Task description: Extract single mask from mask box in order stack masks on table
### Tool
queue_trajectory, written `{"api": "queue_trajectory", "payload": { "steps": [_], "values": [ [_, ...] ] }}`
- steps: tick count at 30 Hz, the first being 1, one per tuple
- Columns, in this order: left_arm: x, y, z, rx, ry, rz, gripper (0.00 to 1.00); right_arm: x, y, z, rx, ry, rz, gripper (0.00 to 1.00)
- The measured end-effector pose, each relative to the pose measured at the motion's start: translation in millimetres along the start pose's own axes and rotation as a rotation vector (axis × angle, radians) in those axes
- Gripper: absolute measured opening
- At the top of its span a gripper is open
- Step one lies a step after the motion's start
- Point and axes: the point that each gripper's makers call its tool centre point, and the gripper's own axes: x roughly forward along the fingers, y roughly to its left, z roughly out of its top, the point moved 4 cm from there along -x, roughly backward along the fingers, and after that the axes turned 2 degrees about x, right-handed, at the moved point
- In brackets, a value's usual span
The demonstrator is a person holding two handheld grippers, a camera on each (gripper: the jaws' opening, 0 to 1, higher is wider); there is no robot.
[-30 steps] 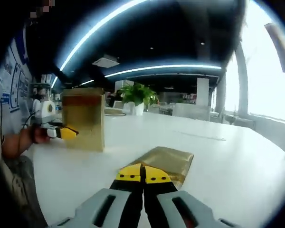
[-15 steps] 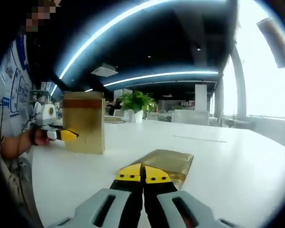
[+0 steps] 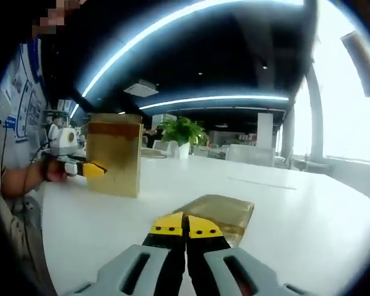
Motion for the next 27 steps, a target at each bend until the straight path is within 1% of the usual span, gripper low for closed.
{"api": "queue_trajectory", "payload": {
  "steps": [3,6,8,10,11,13,19,27],
  "values": [
    [-0.4,-0.3,0.1,0.0,0.0,0.0,0.19,1.3,0.1,-1.8,0.011,0.012,-0.001,0.0],
    [-0.9,0.3,0.0,0.0,0.0,-0.001,0.19,3.5,0.2,-4.5,0.002,0.033,-0.009,0.0],
    [-1.2,0.6,0.0,0.0,0.0,0.0,0.19,2.6,-1.9,-3.4,0.0,0.024,-0.025,0.0],
    [-1.4,0.2,0.1,0.0,0.0,0.0,0.19,1.3,-3.7,-2.2,0.031,0.012,-0.012,0.0],
    [-1.4,0.4,0.1,0.001,0.0,0.001,0.19,1.1,-5.0,-1.3,0.037,0.009,-0.017,0.0],
    [-1.5,0.3,0.1,0.002,0.0,0.001,0.19,1.1,-6.3,-0.4,0.03,0.0,-0.033,0.0],
    [-1.4,0.6,0.1,0.001,0.0,0.0,0.19,2.5,-2.1,-2.5,0.014,0.017,-0.025,0.0],
    [-0.8,0.9,0.2,0.002,0.0,0.0,0.19,2.7,-3.9,-3.0,0.026,0.016,-0.02,0.0]
  ]
}}
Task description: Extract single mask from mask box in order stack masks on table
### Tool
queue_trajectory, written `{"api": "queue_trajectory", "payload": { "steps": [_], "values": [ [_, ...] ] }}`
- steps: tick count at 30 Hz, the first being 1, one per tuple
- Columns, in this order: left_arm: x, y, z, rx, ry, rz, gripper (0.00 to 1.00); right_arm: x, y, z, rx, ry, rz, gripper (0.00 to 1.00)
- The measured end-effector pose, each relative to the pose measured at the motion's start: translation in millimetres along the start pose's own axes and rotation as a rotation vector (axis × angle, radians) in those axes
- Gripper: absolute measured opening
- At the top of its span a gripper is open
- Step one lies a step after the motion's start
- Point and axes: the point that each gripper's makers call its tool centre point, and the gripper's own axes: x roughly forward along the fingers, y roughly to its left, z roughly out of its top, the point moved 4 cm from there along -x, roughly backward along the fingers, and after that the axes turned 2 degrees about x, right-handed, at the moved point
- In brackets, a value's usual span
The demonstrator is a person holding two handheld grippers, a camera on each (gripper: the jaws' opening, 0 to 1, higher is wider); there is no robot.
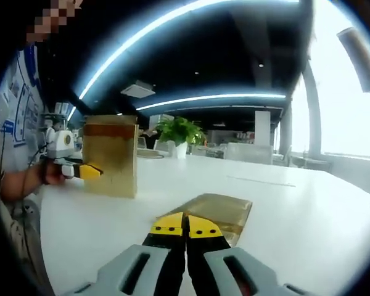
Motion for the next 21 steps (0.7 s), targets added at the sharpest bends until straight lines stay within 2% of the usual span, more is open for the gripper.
{"api": "queue_trajectory", "payload": {
  "steps": [21],
  "values": [
    [0.8,-0.6,-0.2,0.0,0.002,0.0,0.19,-1.8,-4.0,2.0,-0.016,-0.002,-0.036,0.0]
  ]
}}
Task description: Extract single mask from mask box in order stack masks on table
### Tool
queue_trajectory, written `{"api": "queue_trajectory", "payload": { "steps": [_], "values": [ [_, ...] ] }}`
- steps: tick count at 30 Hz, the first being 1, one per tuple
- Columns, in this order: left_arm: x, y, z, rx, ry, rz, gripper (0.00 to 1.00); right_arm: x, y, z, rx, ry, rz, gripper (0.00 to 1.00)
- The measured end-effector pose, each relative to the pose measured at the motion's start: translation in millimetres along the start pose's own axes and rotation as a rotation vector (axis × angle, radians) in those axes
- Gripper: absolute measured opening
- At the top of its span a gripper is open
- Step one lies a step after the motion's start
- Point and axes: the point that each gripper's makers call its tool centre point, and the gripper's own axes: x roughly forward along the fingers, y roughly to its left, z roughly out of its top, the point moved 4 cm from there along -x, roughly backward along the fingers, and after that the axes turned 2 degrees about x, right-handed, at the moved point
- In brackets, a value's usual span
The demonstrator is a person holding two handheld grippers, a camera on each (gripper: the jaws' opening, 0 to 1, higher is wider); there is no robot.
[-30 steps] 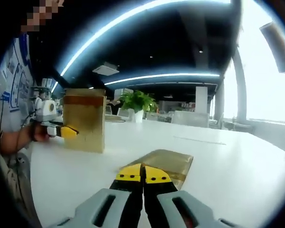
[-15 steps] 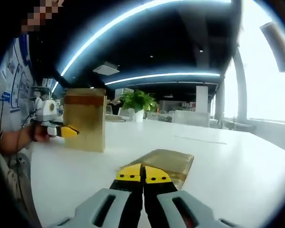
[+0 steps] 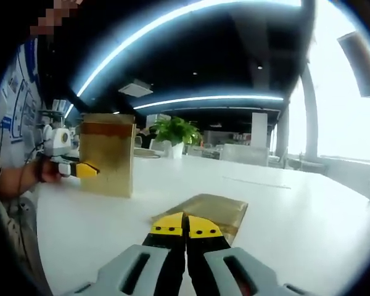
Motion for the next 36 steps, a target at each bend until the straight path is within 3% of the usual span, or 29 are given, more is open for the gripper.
{"api": "queue_trajectory", "payload": {
  "steps": [5,12,20,36],
  "values": [
    [0.0,-0.1,-0.1,-0.001,0.0,0.0,0.19,-2.1,0.1,7.2,0.001,-0.017,-0.017,0.0],
    [0.2,0.2,-0.1,-0.001,0.0,-0.001,0.19,-2.4,9.1,20.3,0.009,-0.011,0.012,0.0],
    [0.2,-0.2,-0.2,-0.001,0.0,-0.001,0.19,0.0,13.4,44.0,-0.053,0.009,-0.005,0.0],
    [0.6,-0.4,0.2,-0.001,0.0,-0.001,0.19,4.9,30.9,85.0,-0.146,0.018,0.061,0.0]
  ]
}}
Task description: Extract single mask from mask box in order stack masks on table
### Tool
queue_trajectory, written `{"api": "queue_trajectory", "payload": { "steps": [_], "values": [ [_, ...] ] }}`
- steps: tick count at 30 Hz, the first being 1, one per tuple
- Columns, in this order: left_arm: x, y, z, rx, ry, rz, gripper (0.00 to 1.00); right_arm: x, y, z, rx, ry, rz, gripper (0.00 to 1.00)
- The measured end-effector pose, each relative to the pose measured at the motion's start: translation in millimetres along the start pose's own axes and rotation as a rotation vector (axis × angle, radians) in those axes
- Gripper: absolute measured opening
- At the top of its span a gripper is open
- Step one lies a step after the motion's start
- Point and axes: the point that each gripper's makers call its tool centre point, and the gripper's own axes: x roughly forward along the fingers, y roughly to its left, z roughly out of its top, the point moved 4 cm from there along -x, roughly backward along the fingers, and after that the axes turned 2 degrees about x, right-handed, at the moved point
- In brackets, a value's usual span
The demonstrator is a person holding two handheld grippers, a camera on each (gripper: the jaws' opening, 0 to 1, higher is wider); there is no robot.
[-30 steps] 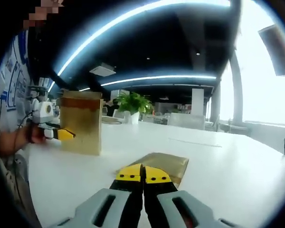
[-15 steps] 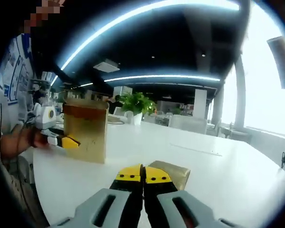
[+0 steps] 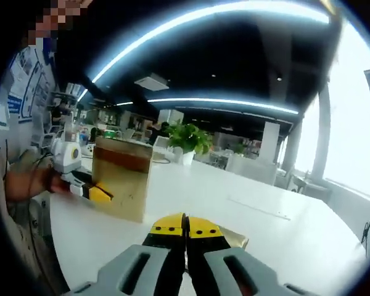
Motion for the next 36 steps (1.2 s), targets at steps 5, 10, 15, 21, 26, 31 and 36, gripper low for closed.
{"api": "queue_trajectory", "payload": {
  "steps": [5,10,15,21,26,31,36],
  "values": [
    [0.1,0.8,0.1,0.0,0.0,0.0,0.19,1.3,-2.3,14.6,-0.048,-0.012,-0.03,0.0],
    [0.3,0.7,0.2,0.0,0.0,0.0,0.19,6.3,1.2,31.3,-0.076,-0.018,0.004,0.0],
    [0.5,0.9,0.2,-0.001,0.0,0.0,0.19,11.5,8.7,43.2,-0.116,-0.023,0.035,0.0],
    [1.0,0.7,0.3,-0.001,0.0,0.0,0.19,17.9,13.6,57.5,-0.177,-0.024,0.065,0.0],
    [1.3,0.4,0.4,-0.001,0.0,-0.001,0.19,21.5,18.1,68.3,-0.231,-0.017,0.082,0.0],
    [1.1,0.3,0.4,-0.001,0.0,-0.001,0.19,23.9,21.2,75.5,-0.272,-0.009,0.098,0.0],
    [1.1,0.2,0.5,-0.001,-0.001,0.0,0.19,27.7,27.4,82.1,-0.308,-0.006,0.121,0.0]
  ]
}}
